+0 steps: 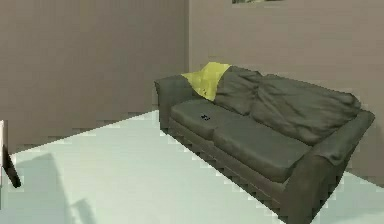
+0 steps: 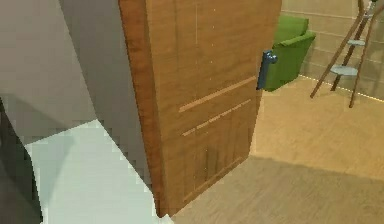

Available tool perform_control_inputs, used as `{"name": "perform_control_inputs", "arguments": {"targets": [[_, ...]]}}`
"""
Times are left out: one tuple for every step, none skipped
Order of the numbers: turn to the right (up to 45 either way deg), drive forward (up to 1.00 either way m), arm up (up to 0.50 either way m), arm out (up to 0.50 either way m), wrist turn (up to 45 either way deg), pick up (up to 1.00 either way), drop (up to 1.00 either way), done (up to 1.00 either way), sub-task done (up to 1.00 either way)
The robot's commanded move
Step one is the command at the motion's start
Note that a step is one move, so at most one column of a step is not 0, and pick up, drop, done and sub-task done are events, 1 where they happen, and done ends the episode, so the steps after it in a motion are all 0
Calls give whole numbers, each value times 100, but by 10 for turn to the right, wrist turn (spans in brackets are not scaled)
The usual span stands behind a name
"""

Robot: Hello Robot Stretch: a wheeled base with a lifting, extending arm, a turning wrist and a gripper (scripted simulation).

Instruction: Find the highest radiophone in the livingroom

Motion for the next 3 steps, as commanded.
{"name": "perform_control_inputs", "arguments": {"targets": [[0, 100, 0, 0, 0, 0, 0, 0, 0], [-90, 0, 0, 0, 0, 0, 0, 0, 0], [0, 20, 0, 0, 0, 0, 0, 0, 0]]}}
